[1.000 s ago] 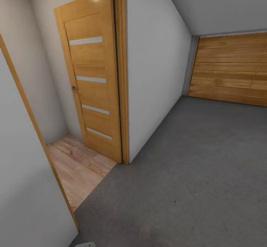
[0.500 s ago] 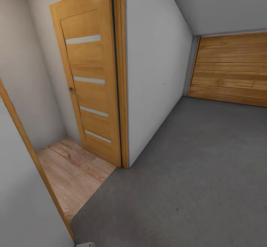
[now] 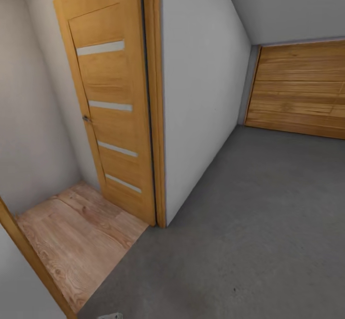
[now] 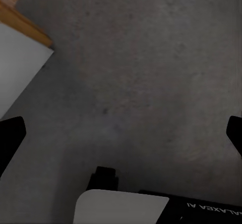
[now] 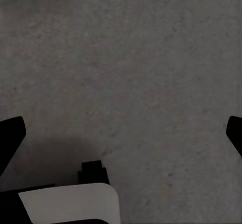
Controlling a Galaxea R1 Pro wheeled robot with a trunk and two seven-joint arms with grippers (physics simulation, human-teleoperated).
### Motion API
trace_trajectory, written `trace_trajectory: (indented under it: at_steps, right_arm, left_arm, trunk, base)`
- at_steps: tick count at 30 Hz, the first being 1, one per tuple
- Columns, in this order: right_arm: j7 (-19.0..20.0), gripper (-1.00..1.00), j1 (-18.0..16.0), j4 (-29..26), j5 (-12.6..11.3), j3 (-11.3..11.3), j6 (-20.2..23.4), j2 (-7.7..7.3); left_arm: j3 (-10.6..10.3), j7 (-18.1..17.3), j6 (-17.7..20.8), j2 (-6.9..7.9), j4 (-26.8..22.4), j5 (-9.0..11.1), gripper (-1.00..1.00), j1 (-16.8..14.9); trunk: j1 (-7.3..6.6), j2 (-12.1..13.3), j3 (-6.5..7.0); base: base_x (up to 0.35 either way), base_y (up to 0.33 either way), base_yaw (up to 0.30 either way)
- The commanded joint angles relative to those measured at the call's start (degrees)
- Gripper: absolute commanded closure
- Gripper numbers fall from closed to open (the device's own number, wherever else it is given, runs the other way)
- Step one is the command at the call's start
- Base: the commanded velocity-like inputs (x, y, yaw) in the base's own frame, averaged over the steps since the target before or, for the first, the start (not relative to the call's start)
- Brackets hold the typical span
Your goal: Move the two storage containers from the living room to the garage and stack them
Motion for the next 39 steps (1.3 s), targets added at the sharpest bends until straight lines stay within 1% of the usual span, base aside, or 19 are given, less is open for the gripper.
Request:
trace_trajectory:
  at_steps: [1,2,5,9,11,12,13,14,18,26,31,39]
  right_arm:
    - [-0.06,-1.00,-0.07,0.15,-0.42,0.50,-0.27,0.07]
    - [-0.06,-1.00,-0.07,0.15,-0.27,0.55,-0.29,0.18]
    - [-0.06,-1.00,-0.07,0.15,-0.12,0.63,-0.34,0.30]
    - [-0.06,-1.00,-0.07,0.15,-0.06,0.69,-0.38,0.66]
    - [-0.06,-1.00,-0.07,0.15,-0.01,0.70,-0.39,1.40]
    - [-0.08,-1.00,-0.07,0.15,0.05,0.73,-0.40,2.07]
    - [-0.21,-1.00,-0.07,0.15,0.13,0.81,-0.40,3.60]
    - [-0.28,-1.00,-0.07,0.15,0.16,0.85,-0.40,4.39]
    - [-0.37,-1.00,-0.07,0.15,0.20,0.95,-0.43,5.53]
    - [-0.32,-1.00,-0.07,0.15,0.01,0.89,-0.41,5.49]
    - [-0.39,-1.00,-0.07,0.15,0.10,0.89,-0.40,5.53]
    - [-0.45,-1.00,-0.07,0.15,0.17,0.89,-0.40,5.52]
  left_arm:
    - [0.05,0.12,-0.01,-0.20,-0.01,0.48,-1.00,-0.03]
    - [0.05,0.33,-0.04,-0.66,-0.01,0.48,-1.00,-0.03]
    - [0.03,0.60,-0.06,-1.36,-0.01,0.48,-1.00,-0.03]
    - [0.00,0.70,-0.07,-1.63,-0.02,0.48,-1.00,-0.03]
    - [-0.01,0.72,-0.07,-1.72,-0.03,0.48,-1.00,-0.03]
    - [0.01,0.72,-0.07,-1.77,-0.02,0.48,-1.00,-0.03]
    - [0.04,0.73,-0.07,-1.87,-0.02,0.48,-1.00,-0.03]
    - [0.05,0.73,-0.07,-1.92,-0.02,0.48,-1.00,-0.03]
    - [0.07,0.73,-0.07,-1.98,-0.01,0.48,-1.00,-0.03]
    - [0.07,0.73,-0.20,-1.92,-0.01,0.48,-1.00,-0.03]
    - [0.07,0.73,-0.24,-1.91,-0.01,0.48,-1.00,-0.03]
    - [0.06,0.73,-0.25,-1.95,-0.01,0.48,-1.00,-0.03]
  trunk:
    - [0.03,-0.03,-0.06]
    - [0.03,-0.03,-0.06]
    - [0.03,-0.03,-0.06]
    - [0.03,-0.03,-0.06]
    - [0.03,-0.03,-0.06]
    - [0.03,-0.03,-0.06]
    - [0.03,-0.03,-0.06]
    - [0.03,-0.03,-0.06]
    - [0.03,-0.03,-0.06]
    - [0.03,-0.03,-0.06]
    - [0.03,-0.03,-0.15]
    - [0.03,-0.03,-0.40]
  base:
    - [0.337,0.000,0.000]
    - [0.337,0.000,0.000]
    - [0.337,0.000,0.000]
    - [0.337,0.000,0.000]
    - [0.337,0.000,0.000]
    - [0.337,0.000,0.000]
    - [0.337,0.000,0.000]
    - [0.337,0.000,0.000]
    - [0.337,0.000,0.000]
    - [0.297,0.000,0.000]
    - [0.062,0.000,0.101]
    - [0.010,0.000,0.224]
